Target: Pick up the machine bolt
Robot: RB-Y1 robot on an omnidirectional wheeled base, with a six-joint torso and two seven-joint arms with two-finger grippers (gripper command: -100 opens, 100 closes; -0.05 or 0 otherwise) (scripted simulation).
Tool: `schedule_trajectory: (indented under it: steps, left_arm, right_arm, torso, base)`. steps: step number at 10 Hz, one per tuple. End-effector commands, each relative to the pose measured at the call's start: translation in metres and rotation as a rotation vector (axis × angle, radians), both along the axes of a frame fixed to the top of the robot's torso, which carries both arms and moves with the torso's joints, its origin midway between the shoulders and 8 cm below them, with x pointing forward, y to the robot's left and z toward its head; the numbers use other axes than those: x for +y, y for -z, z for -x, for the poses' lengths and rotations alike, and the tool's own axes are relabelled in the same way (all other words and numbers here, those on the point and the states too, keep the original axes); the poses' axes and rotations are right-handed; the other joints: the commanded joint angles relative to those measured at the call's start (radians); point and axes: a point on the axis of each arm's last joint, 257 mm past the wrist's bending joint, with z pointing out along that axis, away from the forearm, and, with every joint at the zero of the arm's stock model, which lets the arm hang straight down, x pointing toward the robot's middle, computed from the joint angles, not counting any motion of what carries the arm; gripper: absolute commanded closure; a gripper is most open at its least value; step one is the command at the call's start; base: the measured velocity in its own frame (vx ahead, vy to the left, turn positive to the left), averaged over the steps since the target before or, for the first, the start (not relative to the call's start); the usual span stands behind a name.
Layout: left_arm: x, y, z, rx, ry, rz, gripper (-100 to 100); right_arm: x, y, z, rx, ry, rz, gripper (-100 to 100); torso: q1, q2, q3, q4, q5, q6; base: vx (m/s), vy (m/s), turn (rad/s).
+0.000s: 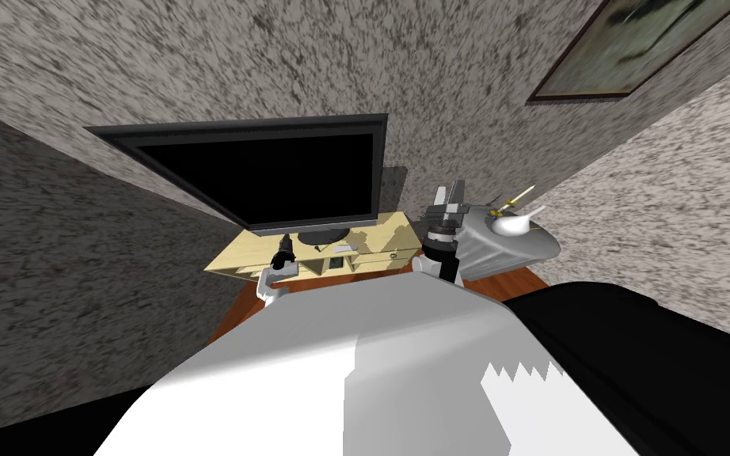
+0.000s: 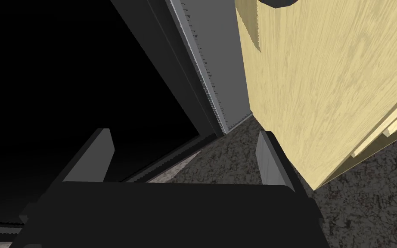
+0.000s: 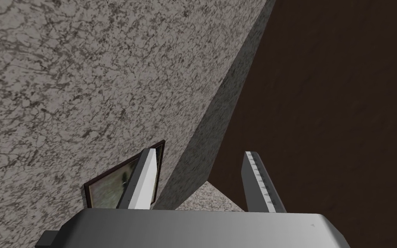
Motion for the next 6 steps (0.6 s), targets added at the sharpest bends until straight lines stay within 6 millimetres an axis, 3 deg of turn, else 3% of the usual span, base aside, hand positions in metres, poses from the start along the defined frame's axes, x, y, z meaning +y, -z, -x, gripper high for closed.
schedule_trajectory:
  steps: [1,6]
  left_arm:
    - [0.01,0.016,0.001,0.054,-0.038,0.014,-100]
    - [0.027,0.053,0.012,0.183,-0.122,0.055,-100]
  right_arm:
    - [0.0,0.0,0.0,0.0,0.0,0.0,0]
    - [0.0,0.0,0.0,0.0,0.0,0.0,0]
  torso:
    - [0.0,0.0,0.0,0.0,0.0,0.0]
    - [0.0,0.0,0.0,0.0,0.0,0.0]
  base:
    - [0.022,-0.017,-0.107]
    - [0.021,-0.013,-0.069]
